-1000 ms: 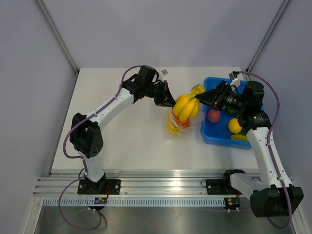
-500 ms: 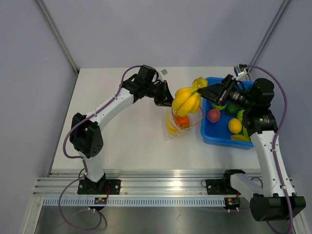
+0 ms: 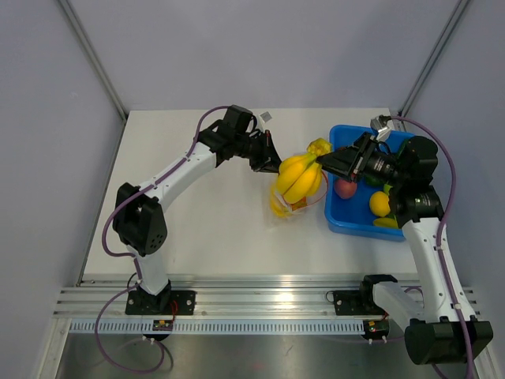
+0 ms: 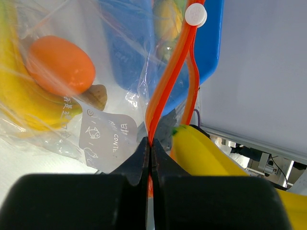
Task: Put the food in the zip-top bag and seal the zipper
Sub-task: Place the fake fruit in the zipper food storage bag.
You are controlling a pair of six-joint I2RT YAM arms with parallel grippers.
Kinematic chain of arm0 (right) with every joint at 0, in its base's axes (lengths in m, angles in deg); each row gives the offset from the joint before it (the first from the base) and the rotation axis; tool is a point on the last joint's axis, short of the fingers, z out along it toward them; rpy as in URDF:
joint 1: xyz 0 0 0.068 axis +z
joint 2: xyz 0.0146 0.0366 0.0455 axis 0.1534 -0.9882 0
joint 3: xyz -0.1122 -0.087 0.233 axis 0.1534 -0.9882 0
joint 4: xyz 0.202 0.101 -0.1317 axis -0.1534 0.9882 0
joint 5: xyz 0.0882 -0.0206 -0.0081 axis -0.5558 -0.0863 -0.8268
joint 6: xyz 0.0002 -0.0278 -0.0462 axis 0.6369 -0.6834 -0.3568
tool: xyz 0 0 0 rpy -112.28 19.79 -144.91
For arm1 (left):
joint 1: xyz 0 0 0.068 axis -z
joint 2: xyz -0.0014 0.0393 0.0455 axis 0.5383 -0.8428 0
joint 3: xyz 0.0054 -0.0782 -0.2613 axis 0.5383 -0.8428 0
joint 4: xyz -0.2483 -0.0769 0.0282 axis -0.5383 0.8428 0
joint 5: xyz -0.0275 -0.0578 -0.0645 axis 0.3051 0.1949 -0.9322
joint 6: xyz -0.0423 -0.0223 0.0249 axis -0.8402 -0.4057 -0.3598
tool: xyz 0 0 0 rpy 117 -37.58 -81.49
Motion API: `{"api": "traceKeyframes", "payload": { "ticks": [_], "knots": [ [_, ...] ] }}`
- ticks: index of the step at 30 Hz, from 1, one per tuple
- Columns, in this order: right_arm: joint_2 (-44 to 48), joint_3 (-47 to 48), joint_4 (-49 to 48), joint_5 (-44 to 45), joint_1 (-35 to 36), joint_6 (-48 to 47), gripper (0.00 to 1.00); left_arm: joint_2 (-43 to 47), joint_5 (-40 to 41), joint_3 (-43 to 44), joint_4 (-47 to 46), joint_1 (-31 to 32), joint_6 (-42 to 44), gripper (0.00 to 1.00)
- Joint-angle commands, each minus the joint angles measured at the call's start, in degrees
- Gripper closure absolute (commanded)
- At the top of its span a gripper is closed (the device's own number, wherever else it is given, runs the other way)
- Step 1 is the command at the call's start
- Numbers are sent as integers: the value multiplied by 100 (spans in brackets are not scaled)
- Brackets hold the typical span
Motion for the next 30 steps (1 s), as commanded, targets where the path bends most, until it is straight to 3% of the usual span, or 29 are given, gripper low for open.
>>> {"api": "traceKeyframes", "payload": {
  "ticks": [1, 8, 19, 27, 30],
  "knots": [
    [-93, -97, -46, -136, 4, -284, 100, 49, -52, 304, -31, 12, 113, 100],
    [-489, 43, -185, -109, -48, -541, 100, 67, -8, 304, 110, -5, 254, 100],
    [-498, -149, -1292, -549, -409, 223, 100, 5, -26, 269, 136, -49, 315, 100],
    [-542, -211, -1100, -566, -453, 57, 100, -39, -44, 286, 119, -67, 315, 100],
    [-489, -343, -1529, -680, -462, 485, 100, -30, -17, 286, 162, -67, 350, 100]
  ]
}}
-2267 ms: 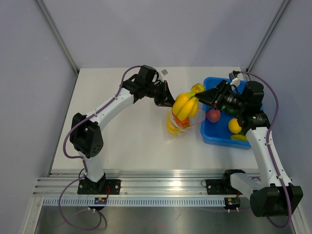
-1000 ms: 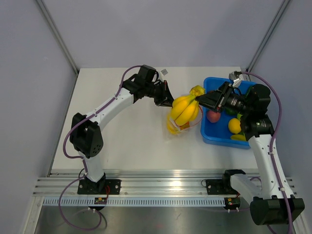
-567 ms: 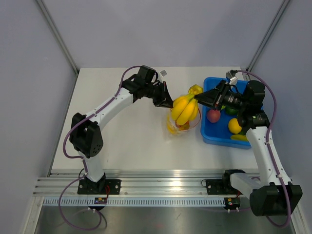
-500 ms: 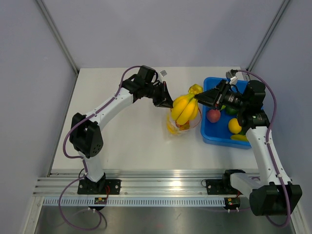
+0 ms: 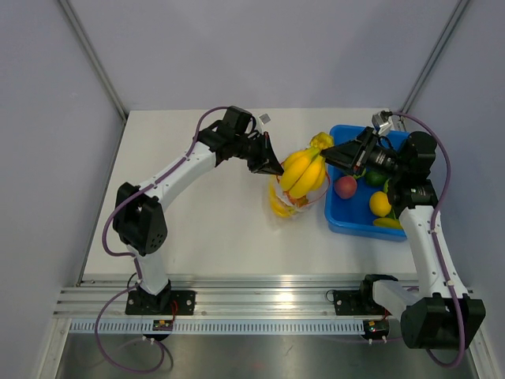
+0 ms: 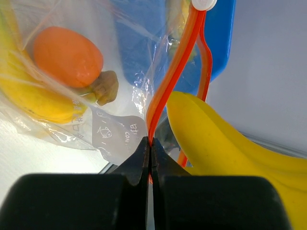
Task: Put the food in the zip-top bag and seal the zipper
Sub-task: Place the fake fruit in the zipper food storage bag.
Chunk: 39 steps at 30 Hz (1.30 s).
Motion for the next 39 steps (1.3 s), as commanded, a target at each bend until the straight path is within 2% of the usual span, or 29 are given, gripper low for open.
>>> {"api": "traceKeyframes", "payload": {
  "ticks": [1, 10, 14, 18, 27, 30, 32, 34, 37, 39],
  "knots": [
    [131, -92, -967, -277, -48, 504, 100, -30, -104, 269, -87, -30, 132, 100],
    [176, 163, -1331, -330, -66, 919, 100, -4, -105, 234, -122, -38, 115, 100],
    [167, 295, -612, -163, -75, 254, 100, 5, -113, 234, -113, -30, 114, 100],
    [132, 138, -276, -101, -101, -4, 100, 31, -113, 234, -87, -38, 158, 100],
    [-70, -346, -1013, -198, -207, 453, 100, 128, -140, 172, -8, -100, 325, 100],
    [-114, -382, -892, -163, -207, 322, 100, 154, -157, 146, -34, -118, 325, 100],
    [-123, -382, -734, -75, -198, 33, 100, 154, -184, 137, -69, -118, 317, 100],
    [-141, -268, -182, 48, -198, -354, 100, 146, -184, 146, -86, -118, 308, 100],
    [-150, -39, 847, 407, -180, -1581, 100, 128, -236, 198, -130, -118, 255, 100],
    [-45, 5, 1340, 627, -180, -2023, 100, 128, -280, 216, -183, -118, 203, 100]
  ]
}}
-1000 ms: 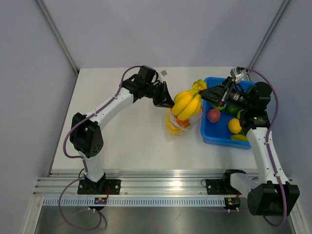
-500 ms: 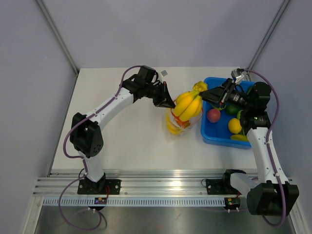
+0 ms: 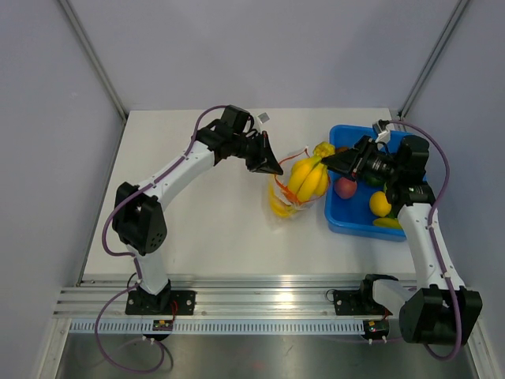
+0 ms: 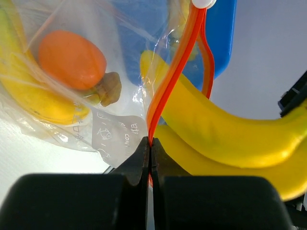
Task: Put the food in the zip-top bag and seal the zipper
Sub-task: Place the fake fruit in the zipper food storage bag.
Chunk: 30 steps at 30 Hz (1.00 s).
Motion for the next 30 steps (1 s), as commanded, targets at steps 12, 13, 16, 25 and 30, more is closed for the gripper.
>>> {"api": "traceKeyframes", "payload": {
  "ticks": [12, 13, 16, 25, 30],
  "knots": [
    [166, 172, 792, 1048, 782, -1982, 100, 132, -300, 172, -251, -21, 47, 100],
    [114, 207, 749, 1154, 1044, -2000, 100, 141, -309, 155, -260, -21, 47, 100],
    [-53, 304, 609, 1515, 1415, -2017, 100, 159, -344, 155, -277, -13, 30, 100],
    [-326, 120, -174, 1524, 1513, -1692, 100, 159, -599, 164, -348, 14, 65, 100],
    [-186, -91, -623, 1690, 1522, -2322, 100, 141, -792, 164, -514, 14, -14, 100]
  ]
}}
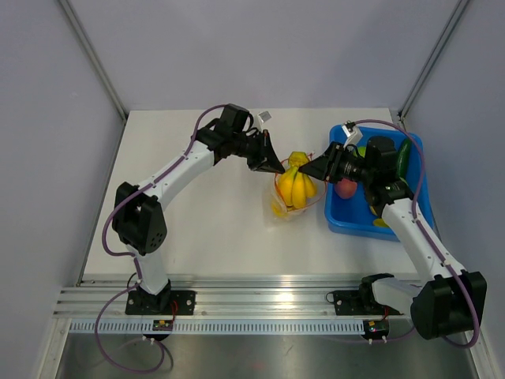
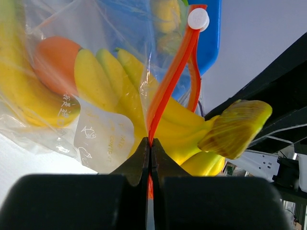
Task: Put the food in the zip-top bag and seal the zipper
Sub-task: Place the fake fruit in the zipper food storage bag, then adjust the zipper food storage bag at the center of the board.
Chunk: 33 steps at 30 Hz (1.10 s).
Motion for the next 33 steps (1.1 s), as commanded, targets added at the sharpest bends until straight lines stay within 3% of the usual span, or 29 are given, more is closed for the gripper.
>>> {"api": "traceKeyframes", "payload": {
  "ticks": [1, 7, 9, 10, 12, 13, 16, 17, 23, 26, 33],
  "knots": [
    [184, -54, -721, 292, 57, -615, 100, 132, -471, 153, -368, 23, -51, 100],
    [202, 191, 76, 328, 119, -1495, 100, 62, -788, 109, -728, 23, -341, 100],
    [184, 288, 341, 345, 127, -1653, 87, 36, -797, 117, -799, 23, -394, 100],
    [193, 419, 664, 345, 128, -1715, 69, 10, -797, 143, -799, 23, -403, 100],
    [236, 508, 886, 371, 128, -1812, 58, 9, -788, 152, -799, 23, -403, 100],
    [272, 578, 1070, 424, 119, -1829, 47, -8, -788, 153, -799, 23, -403, 100],
    [474, 745, 1528, 714, 119, -1917, 36, -26, -797, 144, -808, 14, -386, 100],
    [578, 798, 1668, 889, 119, -1970, 29, -35, -806, 135, -808, 5, -386, 100],
    [1001, 1176, 2530, 1960, 119, -2084, 26, -26, -788, 82, -817, -12, -368, 100],
    [844, 1308, 3197, 3128, 119, -2172, 29, -8, -797, 82, -817, -13, -368, 100],
    [632, 668, 3665, 2806, 119, -2067, 33, 9, -797, 56, -790, -30, -333, 100]
  ]
}}
